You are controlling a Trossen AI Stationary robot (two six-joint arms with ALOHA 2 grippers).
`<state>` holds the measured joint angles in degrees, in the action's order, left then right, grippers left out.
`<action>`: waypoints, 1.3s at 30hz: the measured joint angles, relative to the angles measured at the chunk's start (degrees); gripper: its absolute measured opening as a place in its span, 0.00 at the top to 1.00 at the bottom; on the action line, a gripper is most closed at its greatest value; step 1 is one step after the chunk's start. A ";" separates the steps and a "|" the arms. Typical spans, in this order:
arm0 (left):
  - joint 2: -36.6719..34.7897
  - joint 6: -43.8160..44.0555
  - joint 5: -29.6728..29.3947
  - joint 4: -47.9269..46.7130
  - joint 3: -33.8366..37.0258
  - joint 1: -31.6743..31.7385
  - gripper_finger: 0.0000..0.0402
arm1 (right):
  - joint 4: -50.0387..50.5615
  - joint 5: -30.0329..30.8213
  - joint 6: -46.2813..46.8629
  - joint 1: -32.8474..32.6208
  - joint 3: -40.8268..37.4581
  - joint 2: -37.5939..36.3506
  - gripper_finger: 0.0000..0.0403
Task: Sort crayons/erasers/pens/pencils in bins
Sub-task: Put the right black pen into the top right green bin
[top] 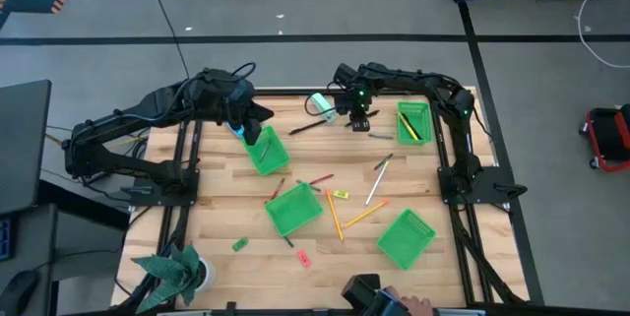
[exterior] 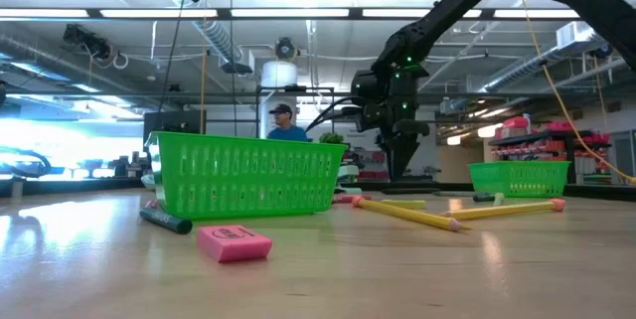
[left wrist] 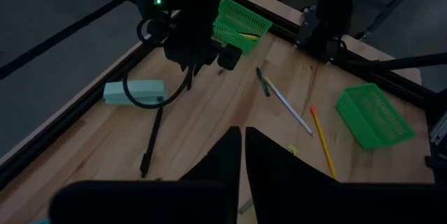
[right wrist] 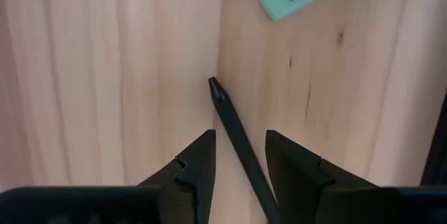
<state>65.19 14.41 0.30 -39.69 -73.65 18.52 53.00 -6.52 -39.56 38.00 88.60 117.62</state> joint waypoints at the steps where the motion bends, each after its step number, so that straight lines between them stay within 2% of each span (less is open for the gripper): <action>1: 0.00 0.00 0.00 -0.03 0.00 0.00 0.94 | 0.01 0.00 -0.45 0.00 0.00 0.00 0.67; 7: 0.00 -0.01 0.00 0.00 0.00 0.00 0.95 | -2.40 0.00 -3.04 0.00 -1.75 -0.07 0.67; 19: 0.00 1.46 0.02 -0.01 0.02 0.00 0.93 | -7.89 2.42 -0.21 0.00 -7.92 -0.52 0.68; 23: 0.00 1.46 0.02 -0.01 0.04 0.00 0.94 | -7.54 2.43 1.06 -0.04 -7.79 -0.48 0.75; 30: 0.00 1.52 0.02 -0.01 0.04 0.00 0.95 | -7.36 2.07 2.04 -0.32 -7.76 -0.42 0.91; 34: 0.00 2.00 0.01 -0.01 0.04 0.00 0.94 | -7.37 2.02 2.73 -0.57 -7.85 -0.73 0.92; 39: 0.00 0.54 -0.02 0.01 0.04 0.02 0.94 | -7.31 2.21 8.79 -0.58 -8.17 -3.51 0.91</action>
<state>65.19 14.96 0.27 -39.68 -73.60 18.55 45.70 -4.32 -30.77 37.42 80.43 114.12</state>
